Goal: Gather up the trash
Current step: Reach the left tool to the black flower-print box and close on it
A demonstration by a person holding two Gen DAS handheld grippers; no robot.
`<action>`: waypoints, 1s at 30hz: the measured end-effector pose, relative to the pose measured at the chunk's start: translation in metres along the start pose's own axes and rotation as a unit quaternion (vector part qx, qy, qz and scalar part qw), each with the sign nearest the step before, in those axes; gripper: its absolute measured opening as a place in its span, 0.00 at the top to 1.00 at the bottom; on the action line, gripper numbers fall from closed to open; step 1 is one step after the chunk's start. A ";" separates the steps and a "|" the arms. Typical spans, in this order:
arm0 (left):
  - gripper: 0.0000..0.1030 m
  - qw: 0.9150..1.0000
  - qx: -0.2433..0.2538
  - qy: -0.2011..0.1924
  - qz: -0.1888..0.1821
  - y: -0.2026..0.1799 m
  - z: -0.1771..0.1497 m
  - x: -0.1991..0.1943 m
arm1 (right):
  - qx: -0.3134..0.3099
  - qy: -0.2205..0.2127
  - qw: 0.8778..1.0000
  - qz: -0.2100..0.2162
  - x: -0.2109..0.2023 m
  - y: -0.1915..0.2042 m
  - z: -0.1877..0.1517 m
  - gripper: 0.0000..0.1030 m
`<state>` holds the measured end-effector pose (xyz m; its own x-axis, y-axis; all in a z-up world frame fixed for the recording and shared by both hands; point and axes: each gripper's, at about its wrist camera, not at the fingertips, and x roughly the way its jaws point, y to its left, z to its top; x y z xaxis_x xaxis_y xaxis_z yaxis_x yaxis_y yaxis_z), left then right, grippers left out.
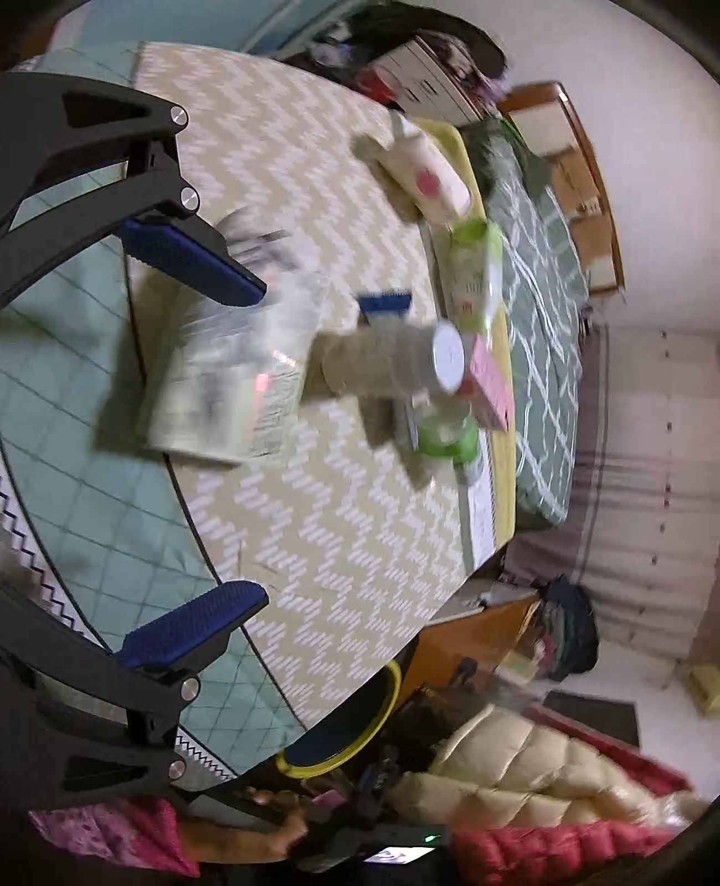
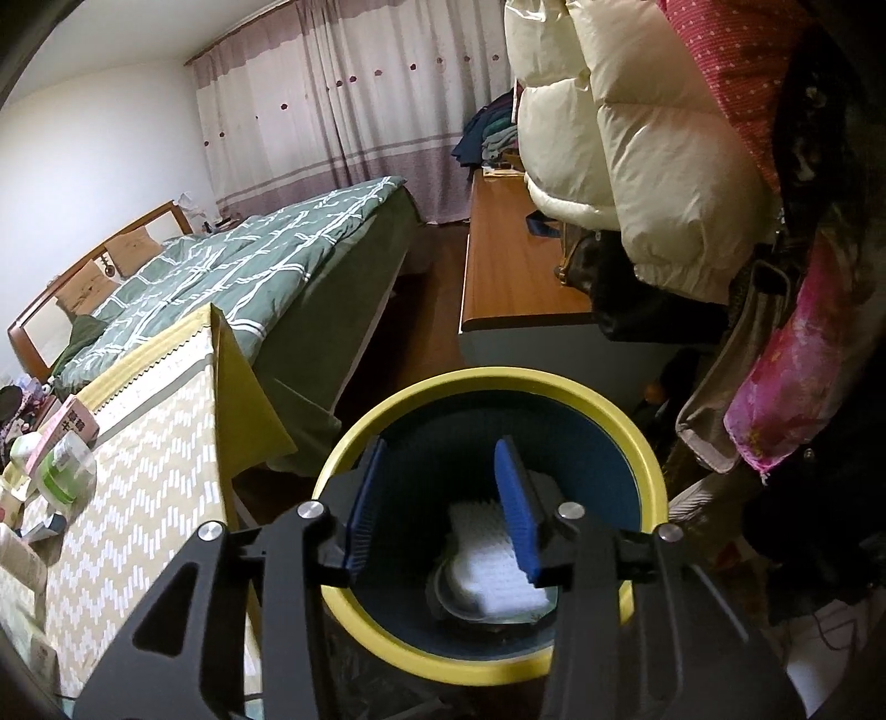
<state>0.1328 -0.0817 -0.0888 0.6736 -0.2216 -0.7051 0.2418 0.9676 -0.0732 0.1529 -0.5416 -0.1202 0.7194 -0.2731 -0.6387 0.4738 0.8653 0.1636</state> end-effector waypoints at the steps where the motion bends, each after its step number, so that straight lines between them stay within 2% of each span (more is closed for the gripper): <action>1: 0.05 1.000 -0.005 -0.001 0.005 0.002 0.000 -0.002 | -0.001 0.000 1.000 0.002 -0.001 0.001 0.000 0.60; 5: 0.05 1.000 -0.011 0.003 0.023 0.004 0.001 0.002 | -0.006 0.000 1.000 0.009 -0.003 0.005 -0.002 0.58; 14: 0.05 0.997 -0.058 0.040 0.021 0.037 -0.015 0.005 | -0.009 0.003 1.000 0.017 0.000 0.011 -0.003 0.57; 17: 0.05 0.995 -0.079 0.060 -0.012 0.045 -0.018 0.013 | -0.008 0.003 1.000 0.017 0.001 0.010 -0.003 0.57; 20: 0.05 0.995 -0.068 0.069 -0.027 0.032 -0.022 0.015 | -0.007 0.000 1.000 0.015 0.002 0.012 -0.003 0.56; 26: 0.05 0.993 -0.072 0.086 0.029 0.021 -0.027 0.031 | -0.011 0.000 1.000 0.019 0.002 0.013 -0.002 0.56; 30: 0.05 0.991 -0.085 0.092 0.054 0.039 -0.033 0.030 | -0.007 -0.001 1.000 0.019 0.002 0.011 -0.002 0.56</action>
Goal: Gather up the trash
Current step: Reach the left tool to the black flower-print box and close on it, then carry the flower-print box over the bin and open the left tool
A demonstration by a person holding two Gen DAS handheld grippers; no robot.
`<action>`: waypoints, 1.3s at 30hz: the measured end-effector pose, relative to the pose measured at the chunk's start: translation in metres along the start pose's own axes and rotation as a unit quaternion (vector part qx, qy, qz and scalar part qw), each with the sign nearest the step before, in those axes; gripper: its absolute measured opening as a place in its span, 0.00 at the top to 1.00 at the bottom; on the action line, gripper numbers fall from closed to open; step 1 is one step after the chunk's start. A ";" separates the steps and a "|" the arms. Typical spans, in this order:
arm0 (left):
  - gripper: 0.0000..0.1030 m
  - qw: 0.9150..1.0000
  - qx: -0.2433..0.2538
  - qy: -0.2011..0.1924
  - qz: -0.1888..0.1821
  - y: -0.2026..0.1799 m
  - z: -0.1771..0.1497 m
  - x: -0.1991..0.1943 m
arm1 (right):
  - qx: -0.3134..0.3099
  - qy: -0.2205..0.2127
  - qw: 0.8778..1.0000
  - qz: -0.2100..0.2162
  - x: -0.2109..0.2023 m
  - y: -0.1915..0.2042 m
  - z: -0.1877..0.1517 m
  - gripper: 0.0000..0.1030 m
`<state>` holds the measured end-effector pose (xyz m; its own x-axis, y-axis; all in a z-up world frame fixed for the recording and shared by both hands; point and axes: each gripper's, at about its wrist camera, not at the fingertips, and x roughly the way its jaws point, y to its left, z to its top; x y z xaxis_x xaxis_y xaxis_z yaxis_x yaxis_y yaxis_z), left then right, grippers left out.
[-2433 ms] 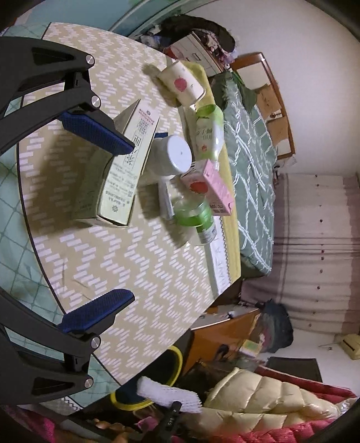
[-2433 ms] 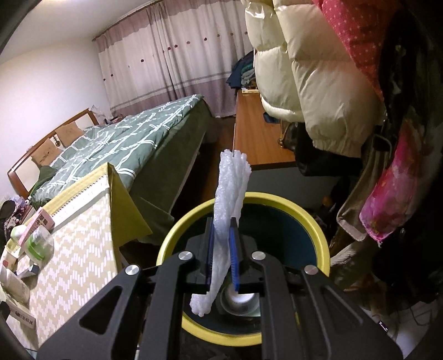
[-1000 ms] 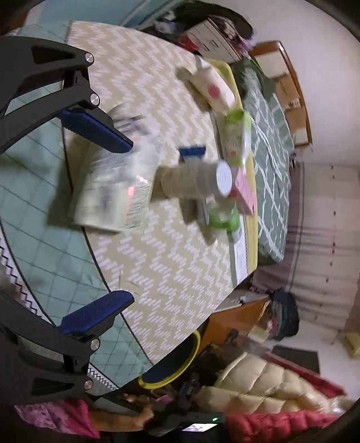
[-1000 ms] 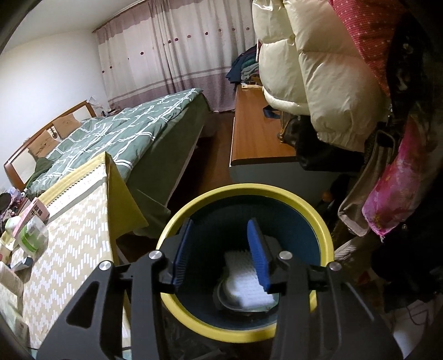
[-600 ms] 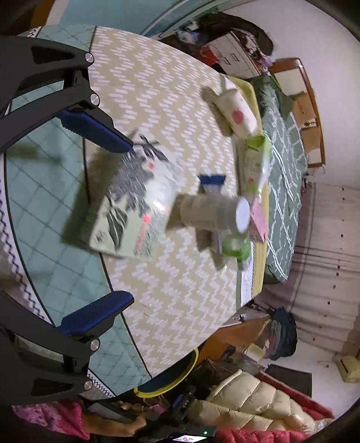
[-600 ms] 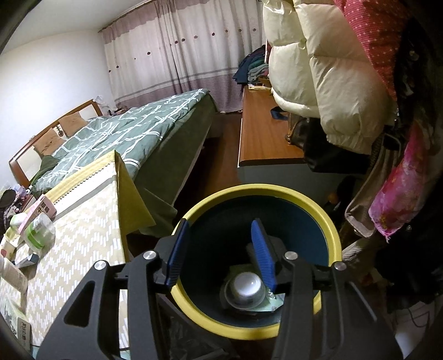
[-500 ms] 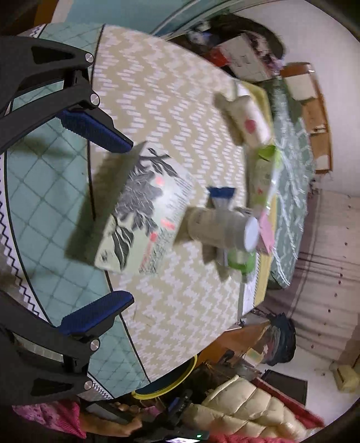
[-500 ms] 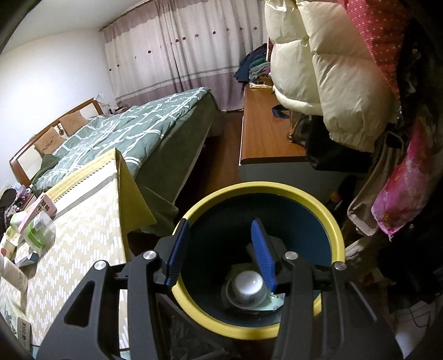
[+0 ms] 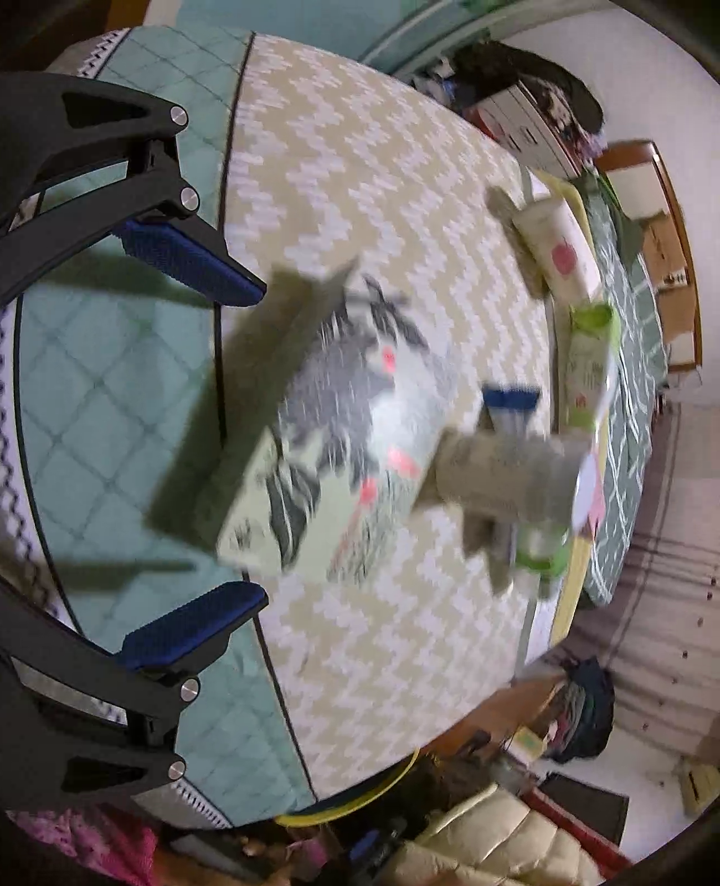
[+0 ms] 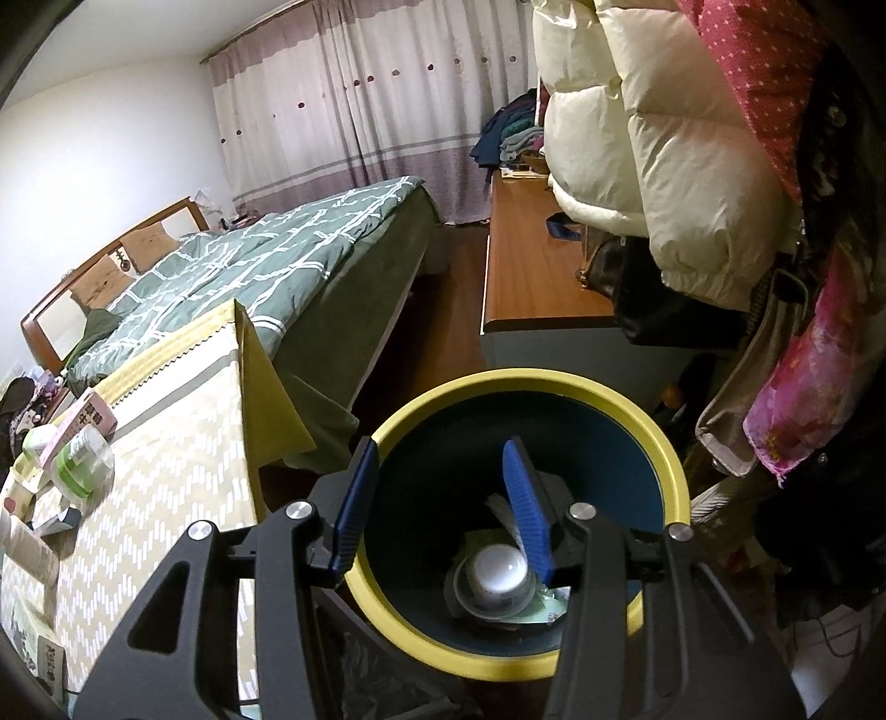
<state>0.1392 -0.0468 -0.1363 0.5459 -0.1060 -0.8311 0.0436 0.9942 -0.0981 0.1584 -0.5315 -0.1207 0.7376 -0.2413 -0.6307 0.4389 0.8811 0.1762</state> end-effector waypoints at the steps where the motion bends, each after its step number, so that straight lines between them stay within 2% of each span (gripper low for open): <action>1: 0.05 1.000 -0.003 -0.001 0.004 0.006 0.000 -0.001 | 0.002 0.000 1.000 0.000 0.001 0.000 0.000 0.56; 8: 0.05 0.996 -0.037 -0.009 0.084 0.069 0.002 -0.013 | 0.002 0.001 1.000 0.002 0.000 -0.001 0.002 0.56; 11: 0.05 0.996 -0.057 -0.019 0.061 0.079 0.007 -0.022 | 0.001 -0.002 1.000 0.001 -0.001 0.000 0.003 0.56; 14: 0.05 0.998 -0.051 -0.034 0.027 0.060 0.019 -0.025 | 0.000 -0.002 1.000 0.003 -0.002 0.002 0.003 0.56; 18: 0.05 0.997 -0.072 -0.017 0.023 0.039 0.039 -0.002 | -0.008 -0.003 1.000 0.006 -0.005 0.006 0.003 0.56; 20: 0.05 0.996 -0.082 -0.020 0.037 0.035 0.048 0.008 | -0.009 -0.005 1.000 0.006 -0.005 0.007 0.003 0.54; 22: 0.05 0.993 -0.090 -0.016 0.076 0.036 0.059 0.023 | -0.007 -0.005 1.000 0.007 -0.004 0.006 0.004 0.52; 24: 0.05 0.991 -0.102 -0.007 0.091 0.042 0.066 0.035 | -0.007 -0.004 1.000 0.006 -0.003 0.005 0.004 0.52; 30: 0.06 0.990 -0.098 0.010 0.098 0.044 0.074 0.052 | 0.000 0.008 1.000 0.006 0.005 0.001 0.002 0.52; 31: 0.08 0.990 -0.096 0.010 0.098 0.043 0.076 0.054 | 0.001 0.007 1.000 0.006 0.005 0.001 0.003 0.52; 33: 0.19 0.991 -0.094 0.012 0.095 0.044 0.078 0.057 | -0.001 0.005 1.000 0.003 0.004 0.001 0.003 0.52; 39: 0.26 0.995 -0.065 0.009 0.082 0.038 0.079 0.057 | -0.001 0.005 1.000 0.005 0.002 0.001 0.003 0.52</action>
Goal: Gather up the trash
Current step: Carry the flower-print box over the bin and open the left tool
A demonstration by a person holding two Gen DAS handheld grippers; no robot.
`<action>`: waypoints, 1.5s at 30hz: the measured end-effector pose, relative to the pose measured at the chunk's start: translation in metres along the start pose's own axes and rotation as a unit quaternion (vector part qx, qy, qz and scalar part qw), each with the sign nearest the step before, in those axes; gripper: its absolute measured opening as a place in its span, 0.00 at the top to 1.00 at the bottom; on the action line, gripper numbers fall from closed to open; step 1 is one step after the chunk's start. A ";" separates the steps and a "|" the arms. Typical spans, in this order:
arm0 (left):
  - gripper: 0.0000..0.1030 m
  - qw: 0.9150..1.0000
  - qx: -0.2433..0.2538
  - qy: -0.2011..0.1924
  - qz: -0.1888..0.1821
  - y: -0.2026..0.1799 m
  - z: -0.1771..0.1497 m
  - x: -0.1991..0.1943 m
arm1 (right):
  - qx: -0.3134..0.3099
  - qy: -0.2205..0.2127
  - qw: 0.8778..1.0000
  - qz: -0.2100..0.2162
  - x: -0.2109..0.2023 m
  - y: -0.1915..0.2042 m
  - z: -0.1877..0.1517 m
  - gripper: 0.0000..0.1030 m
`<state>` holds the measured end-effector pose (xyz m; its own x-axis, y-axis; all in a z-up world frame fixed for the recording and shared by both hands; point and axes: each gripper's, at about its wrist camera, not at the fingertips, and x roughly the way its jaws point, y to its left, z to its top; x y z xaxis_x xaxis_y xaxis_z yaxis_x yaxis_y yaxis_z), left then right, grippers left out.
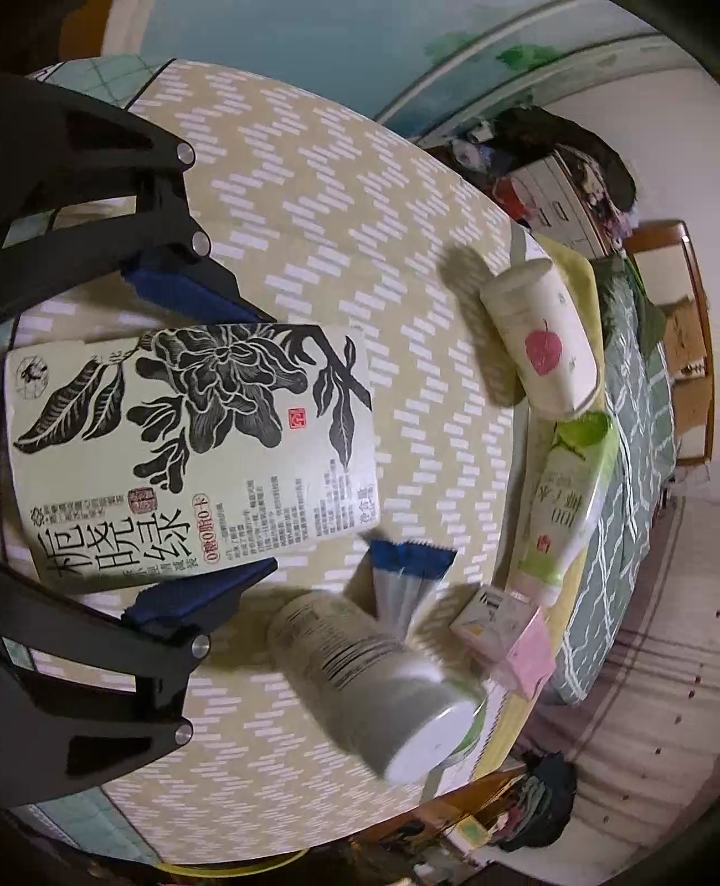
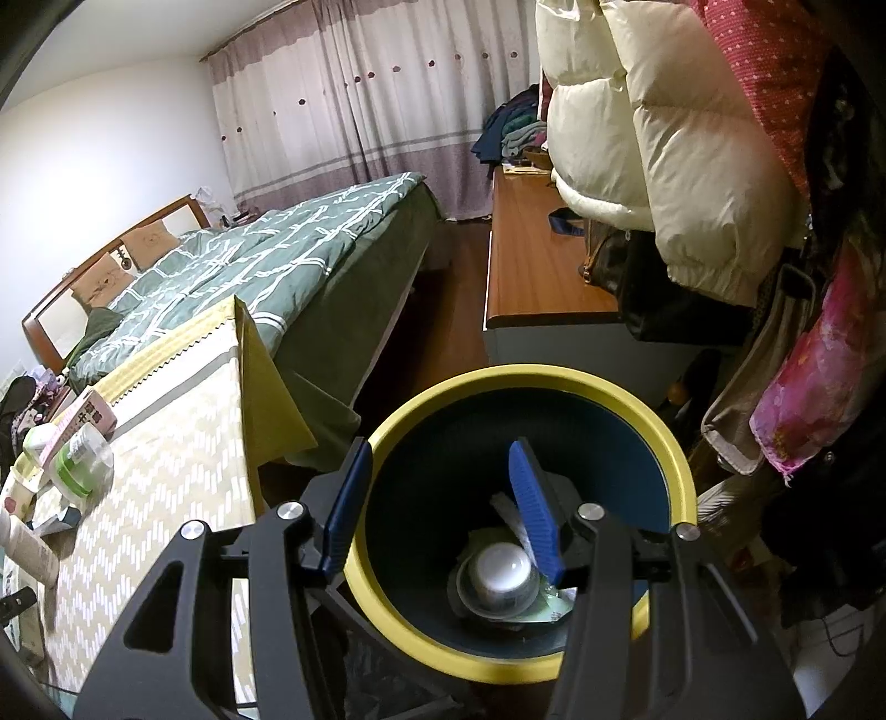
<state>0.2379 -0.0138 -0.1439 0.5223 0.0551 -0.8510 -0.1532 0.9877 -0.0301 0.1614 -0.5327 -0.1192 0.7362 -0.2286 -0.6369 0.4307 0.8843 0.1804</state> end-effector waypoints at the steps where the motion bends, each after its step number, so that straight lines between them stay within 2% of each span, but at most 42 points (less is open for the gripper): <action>1: 0.27 1.000 0.006 0.000 -0.003 -0.001 -0.002 -0.002 | 0.000 -0.001 1.000 0.000 -0.001 -0.001 0.000 0.52; 5: 0.28 0.999 0.024 0.003 -0.028 -0.008 -0.019 -0.017 | 0.002 -0.006 1.000 0.000 -0.006 -0.004 0.001 0.52; 11: 0.28 0.993 0.088 -0.004 -0.077 -0.046 -0.047 -0.048 | 0.006 -0.012 1.000 0.000 -0.013 -0.013 0.002 0.52; 19: 0.28 0.971 0.176 -0.032 -0.159 -0.135 -0.048 -0.082 | 0.016 -0.028 0.999 -0.010 -0.029 -0.032 0.003 0.52; 25: 0.28 0.946 0.239 -0.034 -0.216 -0.219 -0.040 -0.089 | 0.026 -0.038 0.998 -0.030 -0.039 -0.056 0.005 0.52; 32: 0.28 0.919 0.297 -0.027 -0.257 -0.320 -0.038 -0.085 | 0.037 -0.040 0.997 -0.052 -0.045 -0.085 0.003 0.52; 39: 0.28 0.902 0.326 -0.007 -0.281 -0.395 -0.039 -0.067 | 0.047 -0.039 0.996 -0.071 -0.044 -0.110 0.002 0.52; 45: 0.27 0.898 0.337 -0.003 -0.283 -0.439 -0.041 -0.050 | 0.053 -0.035 0.995 -0.080 -0.043 -0.125 0.001 0.50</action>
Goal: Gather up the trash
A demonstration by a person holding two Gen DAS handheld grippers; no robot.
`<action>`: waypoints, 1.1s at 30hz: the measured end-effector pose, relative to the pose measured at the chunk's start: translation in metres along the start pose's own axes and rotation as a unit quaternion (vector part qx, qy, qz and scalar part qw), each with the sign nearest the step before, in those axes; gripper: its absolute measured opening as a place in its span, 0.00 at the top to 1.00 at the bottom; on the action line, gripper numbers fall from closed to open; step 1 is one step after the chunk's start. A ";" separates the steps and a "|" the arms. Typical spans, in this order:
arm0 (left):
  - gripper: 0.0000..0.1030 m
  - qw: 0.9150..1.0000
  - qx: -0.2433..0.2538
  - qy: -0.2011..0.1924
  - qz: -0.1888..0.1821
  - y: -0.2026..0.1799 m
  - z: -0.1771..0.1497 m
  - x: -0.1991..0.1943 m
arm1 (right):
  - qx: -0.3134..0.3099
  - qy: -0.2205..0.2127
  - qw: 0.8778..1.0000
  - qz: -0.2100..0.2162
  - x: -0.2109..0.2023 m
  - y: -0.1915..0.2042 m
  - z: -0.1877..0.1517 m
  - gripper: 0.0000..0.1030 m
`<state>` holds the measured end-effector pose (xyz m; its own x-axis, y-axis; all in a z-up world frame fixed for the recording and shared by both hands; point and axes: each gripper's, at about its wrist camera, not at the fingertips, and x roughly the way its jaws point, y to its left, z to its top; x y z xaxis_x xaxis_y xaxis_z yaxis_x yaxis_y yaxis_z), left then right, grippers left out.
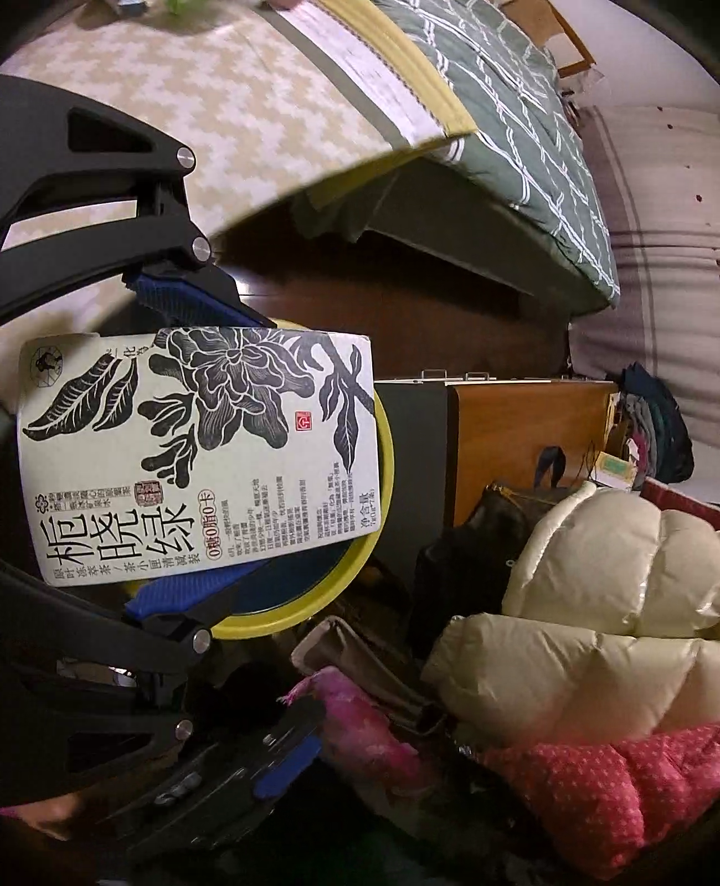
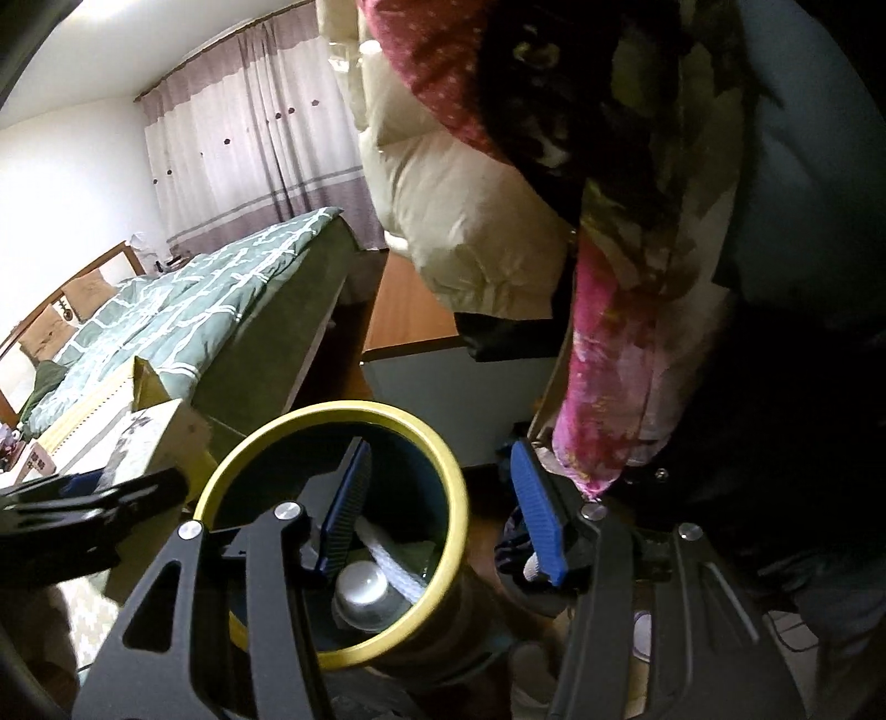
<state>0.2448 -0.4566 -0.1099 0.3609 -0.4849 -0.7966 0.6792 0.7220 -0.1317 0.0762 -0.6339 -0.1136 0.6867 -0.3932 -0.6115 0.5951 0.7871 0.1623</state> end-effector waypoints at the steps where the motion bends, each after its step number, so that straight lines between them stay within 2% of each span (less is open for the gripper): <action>1: 0.26 1.000 -0.001 0.000 0.001 -0.002 0.003 0.005 | 0.001 0.001 1.000 -0.001 0.001 -0.002 0.000 0.49; 3: 0.18 1.000 -0.002 -0.006 0.007 -0.003 0.008 0.012 | 0.003 0.002 1.000 -0.003 0.002 -0.003 0.001 0.49; 8: 0.13 0.999 -0.020 -0.029 0.004 0.004 0.010 -0.005 | 0.002 0.003 1.000 -0.003 0.003 -0.001 0.002 0.49; 16: 0.05 0.992 -0.050 -0.113 0.017 0.045 -0.028 -0.106 | -0.015 0.003 1.000 0.012 -0.002 0.021 -0.002 0.48; 19: 0.05 0.985 -0.069 -0.149 0.043 0.069 -0.052 -0.149 | -0.030 0.004 0.999 0.022 -0.005 0.038 -0.004 0.48; 23: 0.05 0.974 -0.097 -0.186 0.088 0.108 -0.085 -0.203 | -0.051 0.005 0.998 0.043 -0.010 0.068 -0.009 0.48; 27: 0.05 0.955 -0.141 -0.216 0.146 0.159 -0.125 -0.258 | -0.082 0.009 0.994 0.072 -0.017 0.110 -0.014 0.48; 29: 0.05 0.944 -0.164 -0.226 0.177 0.182 -0.146 -0.283 | -0.097 0.012 0.991 0.088 -0.020 0.131 -0.019 0.48; 30: 0.05 0.934 -0.183 -0.234 0.199 0.198 -0.162 -0.299 | -0.106 0.017 0.989 0.101 -0.020 0.145 -0.022 0.48; 32: 0.05 0.922 -0.205 -0.242 0.222 0.217 -0.183 -0.317 | -0.122 0.025 0.985 0.122 -0.022 0.169 -0.029 0.48; 33: 0.05 0.913 -0.223 -0.245 0.239 0.230 -0.200 -0.329 | -0.134 0.031 0.981 0.136 -0.023 0.185 -0.034 0.48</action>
<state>0.1550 -0.0320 0.0043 0.8648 -0.1463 -0.4803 0.0815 0.9848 -0.1533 0.1563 -0.4625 -0.0958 0.7733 -0.1284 -0.6209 0.2563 0.9590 0.1210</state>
